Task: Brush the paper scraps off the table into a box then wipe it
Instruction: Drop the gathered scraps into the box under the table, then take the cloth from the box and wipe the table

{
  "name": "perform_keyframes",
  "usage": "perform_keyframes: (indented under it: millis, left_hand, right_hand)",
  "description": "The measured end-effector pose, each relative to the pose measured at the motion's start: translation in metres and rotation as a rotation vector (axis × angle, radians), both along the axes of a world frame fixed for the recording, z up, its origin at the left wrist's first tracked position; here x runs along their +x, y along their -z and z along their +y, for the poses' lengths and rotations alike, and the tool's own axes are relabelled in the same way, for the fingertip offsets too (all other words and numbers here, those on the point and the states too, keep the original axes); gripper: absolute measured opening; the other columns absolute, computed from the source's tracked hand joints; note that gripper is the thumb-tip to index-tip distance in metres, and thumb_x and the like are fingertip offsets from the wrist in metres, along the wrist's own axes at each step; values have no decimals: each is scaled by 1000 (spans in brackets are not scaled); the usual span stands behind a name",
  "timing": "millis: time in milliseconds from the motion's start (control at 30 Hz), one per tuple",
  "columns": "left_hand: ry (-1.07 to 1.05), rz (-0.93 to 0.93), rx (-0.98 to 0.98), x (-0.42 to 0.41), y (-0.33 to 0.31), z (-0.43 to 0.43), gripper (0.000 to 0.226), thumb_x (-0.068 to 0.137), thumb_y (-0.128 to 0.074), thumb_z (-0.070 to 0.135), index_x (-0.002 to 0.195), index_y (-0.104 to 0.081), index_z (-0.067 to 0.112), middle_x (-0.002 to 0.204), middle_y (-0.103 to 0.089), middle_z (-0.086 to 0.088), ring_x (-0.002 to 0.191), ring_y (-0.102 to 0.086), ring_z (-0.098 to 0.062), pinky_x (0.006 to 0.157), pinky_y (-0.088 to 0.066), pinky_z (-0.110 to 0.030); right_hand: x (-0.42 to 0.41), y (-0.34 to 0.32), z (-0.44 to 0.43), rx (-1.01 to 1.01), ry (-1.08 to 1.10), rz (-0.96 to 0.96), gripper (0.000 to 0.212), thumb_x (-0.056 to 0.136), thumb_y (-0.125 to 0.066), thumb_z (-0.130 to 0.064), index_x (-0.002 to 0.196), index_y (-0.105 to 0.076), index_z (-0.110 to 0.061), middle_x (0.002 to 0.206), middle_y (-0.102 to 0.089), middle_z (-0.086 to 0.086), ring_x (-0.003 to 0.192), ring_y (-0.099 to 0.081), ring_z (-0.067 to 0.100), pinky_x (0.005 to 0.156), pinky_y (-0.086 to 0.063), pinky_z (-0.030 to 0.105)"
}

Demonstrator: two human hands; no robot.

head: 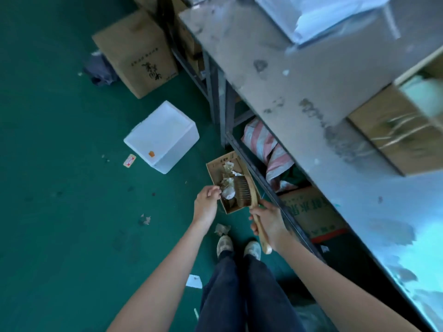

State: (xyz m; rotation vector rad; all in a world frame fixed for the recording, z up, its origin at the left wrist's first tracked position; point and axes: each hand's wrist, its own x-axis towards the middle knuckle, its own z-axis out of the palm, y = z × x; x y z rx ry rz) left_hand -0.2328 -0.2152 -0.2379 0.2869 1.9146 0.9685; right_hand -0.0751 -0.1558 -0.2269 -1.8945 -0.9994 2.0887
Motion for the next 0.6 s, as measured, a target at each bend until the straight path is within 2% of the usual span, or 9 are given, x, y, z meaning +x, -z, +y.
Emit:
perform_keyframes:
  millis: [100, 267, 433, 500, 600]
  left_hand:
    - [-34, -15, 22, 5, -51, -2, 15, 96, -46, 21, 106, -56, 23, 105, -64, 4, 102, -61, -14, 99, -44, -40]
    - [-37, -47, 121, 19, -110, -2, 15, 95, -50, 25, 108, -55, 21, 112, -61, 3, 103, -59, -10, 98, -46, -37]
    - [97, -79, 245, 44, -149, 11, 15, 93, -52, 31, 105, -61, 28, 112, -65, 10, 109, -60, -10, 98, -46, -41]
    - [179, -85, 282, 57, -163, 21, 16, 94, -51, 30, 106, -61, 31, 112, -65, 13, 111, -58, -10, 99, -46, -40]
    - [300, -85, 347, 78, -181, 37, 14, 96, -50, 24, 107, -60, 23, 108, -66, 10, 107, -60, -7, 96, -47, -33]
  right_hand:
    - [4, -50, -13, 35, -3, 19, 38, 86, -49, -1, 124, -50, -6, 64, -53, 11, 39, -45, 20, 38, -35, 25]
    - [16, -121, -28, 232, -110, 53, 17, 87, -48, -4, 103, -53, -7, 67, -54, 9, 41, -45, 20, 40, -36, 27]
    - [44, -164, -28, 454, -143, 98, 22, 81, -49, 3, 95, -54, -13, 60, -57, -5, 41, -48, 22, 39, -38, 28]
    - [59, -175, -28, 525, -85, 108, 24, 82, -48, 5, 94, -54, -15, 60, -58, -6, 41, -48, 23, 39, -39, 30]
    - [81, -186, -29, 633, 48, 100, 28, 85, -47, 8, 98, -54, -15, 59, -56, -3, 42, -46, 23, 41, -40, 30]
